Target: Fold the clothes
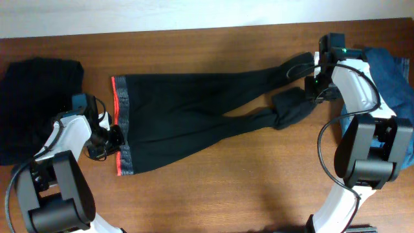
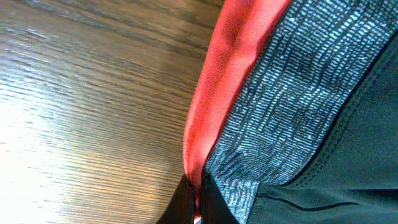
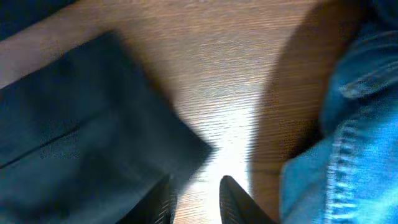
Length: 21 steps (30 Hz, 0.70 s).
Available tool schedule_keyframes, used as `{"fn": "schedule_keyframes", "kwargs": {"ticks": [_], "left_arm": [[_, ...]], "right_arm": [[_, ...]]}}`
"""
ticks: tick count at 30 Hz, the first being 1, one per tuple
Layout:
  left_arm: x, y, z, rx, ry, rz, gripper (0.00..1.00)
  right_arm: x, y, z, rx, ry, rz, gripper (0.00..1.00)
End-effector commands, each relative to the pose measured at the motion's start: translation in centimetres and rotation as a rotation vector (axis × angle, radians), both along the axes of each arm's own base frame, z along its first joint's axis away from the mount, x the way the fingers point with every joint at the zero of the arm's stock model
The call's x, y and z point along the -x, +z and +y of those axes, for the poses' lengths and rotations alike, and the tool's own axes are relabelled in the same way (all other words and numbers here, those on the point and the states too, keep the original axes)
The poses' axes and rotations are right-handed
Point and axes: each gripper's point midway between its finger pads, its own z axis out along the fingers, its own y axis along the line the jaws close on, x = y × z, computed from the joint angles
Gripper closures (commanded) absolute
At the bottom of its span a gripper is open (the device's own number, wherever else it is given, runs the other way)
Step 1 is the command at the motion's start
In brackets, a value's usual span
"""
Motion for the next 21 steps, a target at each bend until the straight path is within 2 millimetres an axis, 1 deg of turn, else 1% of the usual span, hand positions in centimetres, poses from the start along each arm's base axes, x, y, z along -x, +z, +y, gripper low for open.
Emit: {"fn": "schedule_keyframes", "kwargs": {"ticks": [1, 6, 8, 10, 11, 13, 16, 17, 18, 20, 21], "left_arm": [[-0.4, 0.4, 1.0, -0.045, -0.005, -0.008, 1.00], [-0.3, 0.4, 1.0, -0.045, -0.005, -0.006, 1.00], [-0.4, 0.4, 1.0, -0.042, -0.005, -0.007, 1.00], [-0.8, 0.8, 0.6, -0.020, -0.006, -0.020, 1.00], [-1.3, 1.3, 0.3, 0.000, -0.006, -0.033, 1.00], [-2.3, 3.0, -0.1, 0.033, -0.008, -0.057, 1.00], [-4.0, 6.4, -0.7, 0.060, -0.022, -0.105, 1.00], [-4.4, 7.2, -1.1, 0.069, -0.029, -0.118, 1.00], [-4.7, 7.9, -1.5, 0.076, -0.040, -0.128, 1.00], [-4.8, 8.4, -2.3, 0.076, -0.063, -0.132, 1.00], [-4.8, 8.4, -2.8, 0.077, -0.075, -0.129, 1.00]], "right_arm": [[-0.1, 2.5, -2.7, 0.129, -0.066, -0.047, 0.72], [0.4, 2.6, -4.5, 0.143, -0.150, -0.056, 0.73], [0.5, 2.3, -4.3, 0.095, -0.161, -0.059, 0.73], [0.4, 2.1, -3.4, 0.022, -0.153, -0.064, 0.79], [0.3, 2.1, -3.0, -0.004, -0.145, -0.065, 0.85], [0.1, 2.4, -2.2, -0.044, -0.125, -0.069, 0.91], [-0.4, 3.3, -0.7, -0.103, -0.089, -0.076, 0.91], [-0.5, 3.6, 0.0, -0.133, -0.078, -0.080, 0.92], [-0.7, 3.7, 0.8, -0.173, -0.066, -0.084, 0.96], [-0.8, 3.8, 2.7, -0.252, -0.007, -0.082, 0.96], [-0.7, 3.7, 3.2, -0.275, 0.008, -0.077, 0.96]]}}
